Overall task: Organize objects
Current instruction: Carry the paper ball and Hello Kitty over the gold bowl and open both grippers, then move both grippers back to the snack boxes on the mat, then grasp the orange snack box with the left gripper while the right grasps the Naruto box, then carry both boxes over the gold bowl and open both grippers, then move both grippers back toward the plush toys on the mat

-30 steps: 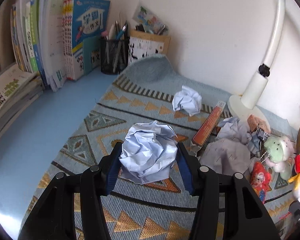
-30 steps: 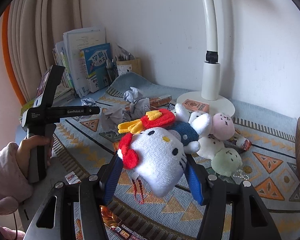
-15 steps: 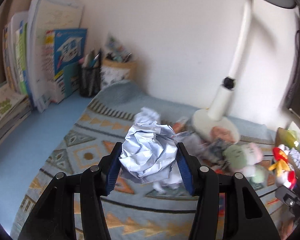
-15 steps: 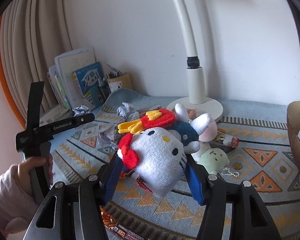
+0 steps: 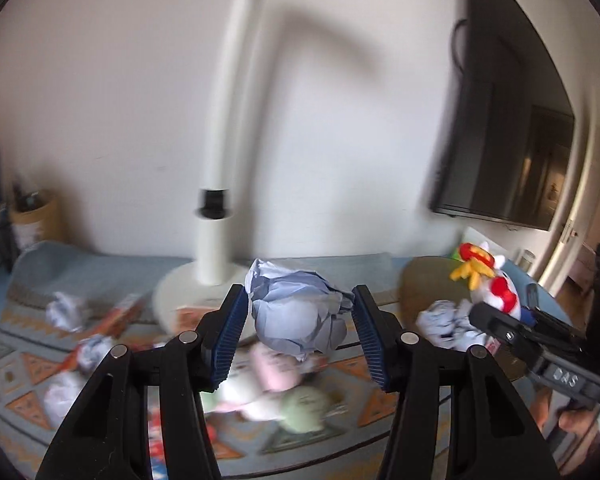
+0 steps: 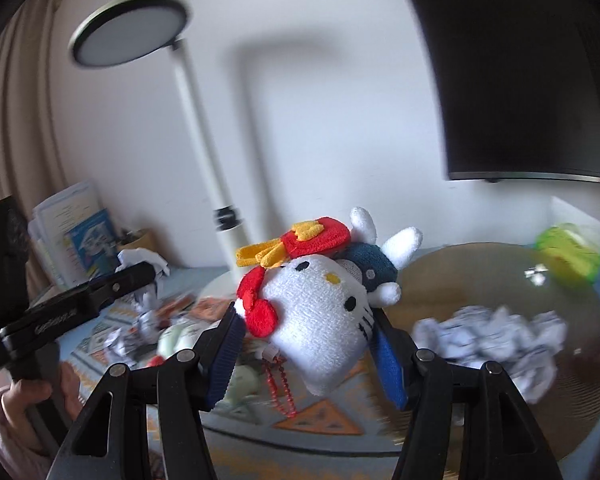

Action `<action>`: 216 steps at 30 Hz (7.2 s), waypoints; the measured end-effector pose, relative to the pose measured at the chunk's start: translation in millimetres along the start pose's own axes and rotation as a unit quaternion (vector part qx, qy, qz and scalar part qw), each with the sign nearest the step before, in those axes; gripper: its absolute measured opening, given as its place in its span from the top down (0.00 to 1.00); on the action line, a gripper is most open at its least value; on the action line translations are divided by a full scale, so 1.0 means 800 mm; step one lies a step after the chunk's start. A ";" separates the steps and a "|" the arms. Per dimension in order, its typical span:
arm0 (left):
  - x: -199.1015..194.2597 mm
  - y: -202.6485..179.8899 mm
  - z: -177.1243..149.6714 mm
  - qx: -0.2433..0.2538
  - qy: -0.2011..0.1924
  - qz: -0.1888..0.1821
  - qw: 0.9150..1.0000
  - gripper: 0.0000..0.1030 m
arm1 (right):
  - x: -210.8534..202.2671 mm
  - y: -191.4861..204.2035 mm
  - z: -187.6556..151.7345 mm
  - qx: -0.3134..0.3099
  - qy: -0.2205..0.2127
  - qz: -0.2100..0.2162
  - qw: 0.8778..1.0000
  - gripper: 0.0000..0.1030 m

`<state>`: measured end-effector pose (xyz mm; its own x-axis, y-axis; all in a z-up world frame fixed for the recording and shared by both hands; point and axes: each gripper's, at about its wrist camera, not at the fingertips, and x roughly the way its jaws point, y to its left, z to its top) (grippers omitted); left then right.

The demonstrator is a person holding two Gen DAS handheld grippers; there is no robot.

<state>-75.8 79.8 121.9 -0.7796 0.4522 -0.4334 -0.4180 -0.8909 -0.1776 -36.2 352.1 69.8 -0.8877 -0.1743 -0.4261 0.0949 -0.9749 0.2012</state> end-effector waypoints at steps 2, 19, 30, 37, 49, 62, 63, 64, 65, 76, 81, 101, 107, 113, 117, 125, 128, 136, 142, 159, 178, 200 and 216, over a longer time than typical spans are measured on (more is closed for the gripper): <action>0.013 -0.029 0.003 0.018 0.002 -0.013 1.000 0.50 | -0.002 -0.026 0.014 0.007 -0.003 -0.023 1.000 0.43; 0.110 -0.194 -0.028 0.130 0.054 -0.092 0.986 0.44 | 0.034 -0.134 0.067 0.043 -0.003 -0.122 0.992 0.42; 0.147 -0.180 -0.041 0.039 0.138 -0.161 0.976 0.01 | 0.053 -0.166 0.063 0.121 0.013 -0.104 0.987 0.00; 0.114 -0.175 -0.033 0.052 0.119 -0.146 0.981 0.01 | 0.039 -0.139 0.076 0.108 0.003 -0.094 0.990 0.00; 0.032 -0.067 -0.003 0.064 0.084 -0.037 0.994 0.01 | 0.010 -0.002 0.089 0.036 -0.013 0.010 0.999 0.00; -0.055 0.152 -0.050 -0.001 0.101 0.125 0.987 0.01 | 0.062 0.185 -0.060 -0.177 0.158 0.211 0.948 0.00; -0.062 0.169 -0.055 -0.012 0.102 0.135 0.986 0.01 | 0.063 0.196 -0.075 -0.194 0.170 0.223 0.940 0.00; -0.067 0.189 -0.061 -0.023 0.104 0.147 0.983 0.01 | 0.067 0.208 -0.094 -0.216 0.187 0.237 0.929 0.00; -0.073 0.206 -0.067 -0.029 0.106 0.161 0.981 0.01 | 0.071 0.218 -0.110 -0.236 0.206 0.248 0.917 0.00; -0.016 0.309 -0.111 -0.022 0.189 0.211 0.959 0.01 | 0.087 0.257 -0.203 -0.347 0.260 0.264 0.862 0.00; 0.026 0.308 -0.112 0.001 0.220 0.169 0.961 0.01 | 0.090 0.255 -0.206 -0.345 0.260 0.265 0.862 0.00; 0.073 0.296 -0.099 -0.006 0.228 0.145 0.963 0.00 | 0.096 0.272 -0.210 -0.338 0.260 0.254 0.868 0.00; 0.074 0.296 -0.099 -0.005 0.228 0.145 0.963 0.00 | 0.102 0.277 -0.206 -0.338 0.256 0.261 0.867 0.08; 0.060 0.268 -0.101 0.040 0.204 0.113 0.972 0.82 | 0.076 0.298 -0.212 -0.355 0.228 0.281 0.862 0.84; 0.056 0.250 -0.106 0.061 0.203 0.117 0.970 0.87 | 0.070 0.314 -0.222 -0.391 0.203 0.272 0.856 0.83; 0.013 0.249 -0.103 0.028 0.133 0.126 0.983 0.87 | 0.070 0.300 -0.207 -0.348 0.183 0.273 0.878 0.83; 0.003 0.255 -0.099 0.018 0.113 0.121 0.986 0.87 | 0.067 0.292 -0.198 -0.324 0.169 0.272 0.890 0.83; -0.017 0.251 -0.075 -0.008 0.085 0.103 0.991 0.87 | 0.063 0.238 -0.163 -0.207 0.150 0.268 0.929 0.83; -0.030 0.226 -0.045 -0.004 0.064 0.081 0.995 0.87 | 0.065 0.185 -0.133 -0.111 0.135 0.251 0.952 0.83; 0.033 0.036 0.003 0.058 0.055 -0.062 0.995 0.87 | 0.026 0.006 -0.017 0.035 0.047 0.121 0.991 0.83; 0.141 -0.170 -0.022 0.140 0.122 -0.168 0.968 0.87 | 0.024 -0.136 0.020 0.108 0.048 -0.043 0.992 0.83; 0.159 -0.159 -0.039 0.078 0.180 -0.215 0.957 0.01 | 0.025 -0.146 0.024 0.144 0.063 -0.059 0.986 0.00; 0.077 -0.059 -0.029 0.035 0.161 -0.145 0.976 0.01 | 0.001 -0.027 0.042 0.096 0.044 0.012 0.994 0.00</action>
<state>-93.7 148.6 82.9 -0.4423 0.6377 -0.6306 -0.6381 -0.7179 -0.2784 -53.7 378.0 94.5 -0.8430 -0.2173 -0.4922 0.0209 -0.9273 0.3736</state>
